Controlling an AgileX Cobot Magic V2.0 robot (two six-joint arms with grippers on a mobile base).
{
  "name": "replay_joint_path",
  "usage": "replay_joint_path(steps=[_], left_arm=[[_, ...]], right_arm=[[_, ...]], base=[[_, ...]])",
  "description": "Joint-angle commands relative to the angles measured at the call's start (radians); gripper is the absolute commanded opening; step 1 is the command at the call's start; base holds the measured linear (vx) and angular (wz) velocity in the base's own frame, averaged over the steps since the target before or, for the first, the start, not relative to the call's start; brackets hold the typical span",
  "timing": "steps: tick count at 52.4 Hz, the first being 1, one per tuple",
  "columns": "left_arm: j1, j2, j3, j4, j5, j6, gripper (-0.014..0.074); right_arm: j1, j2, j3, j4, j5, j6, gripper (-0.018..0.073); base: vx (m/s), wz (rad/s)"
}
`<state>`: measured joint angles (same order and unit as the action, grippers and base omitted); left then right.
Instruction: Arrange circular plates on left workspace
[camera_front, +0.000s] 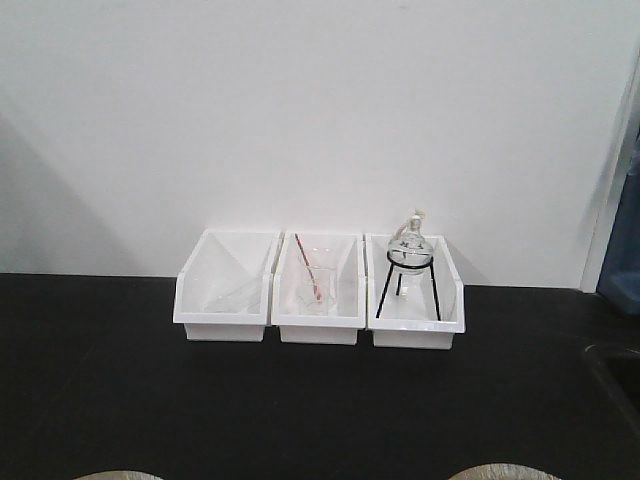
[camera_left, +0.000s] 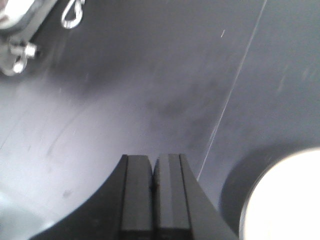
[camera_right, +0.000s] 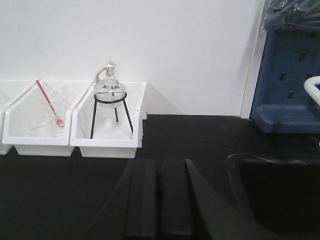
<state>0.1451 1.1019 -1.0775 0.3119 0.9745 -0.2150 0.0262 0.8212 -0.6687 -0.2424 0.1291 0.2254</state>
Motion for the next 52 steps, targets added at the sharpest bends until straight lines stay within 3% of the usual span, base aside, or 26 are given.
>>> replay_joint_path(steps=[1,5,11,16,25,33,40,52], left_arm=[[0.001,0.023,-0.027,0.006,-0.048,0.07,0.0002],[0.001,0.081,-0.027,-0.047,-0.069,0.174,0.0002],[0.016,0.196,-0.027,-0.187,-0.092,0.292,-0.0008],[0.069,0.305,-0.027,-0.399,-0.112,0.402,-0.0008],[0.189,0.469,-0.028,-0.841,-0.057,0.749,-0.0008],[0.299,0.541,-0.028,-1.133,0.056,0.982,-0.0008],[0.373,0.597,-0.028,-1.238,0.172,1.089,-0.0008],[0.384,0.689,-0.028,-1.263,0.217,1.16,-0.0008]], right_arm=[[-0.004,-0.005,-0.037,-0.013,-0.079,0.001,-0.0003],[-0.004,-0.005,-0.037,-0.013,-0.077,0.001,-0.0003],[-0.004,-0.005,-0.037,-0.013,-0.066,0.001,-0.0003],[-0.004,-0.005,-0.037,-0.013,-0.062,0.001,-0.0003],[-0.004,-0.005,-0.037,-0.015,-0.062,0.001,-0.0003],[-0.004,-0.005,-0.037,-0.015,-0.063,-0.003,-0.0003],[-0.004,0.013,-0.037,-0.015,-0.084,-0.003,-0.0003],[-0.004,0.1,-0.037,-0.016,-0.146,-0.003,-0.0003]], base=[[0.0,0.0],[0.0,0.0],[0.0,0.0],[0.0,0.0],[0.0,0.0],[0.0,0.0],[0.0,0.0],[0.0,0.0]])
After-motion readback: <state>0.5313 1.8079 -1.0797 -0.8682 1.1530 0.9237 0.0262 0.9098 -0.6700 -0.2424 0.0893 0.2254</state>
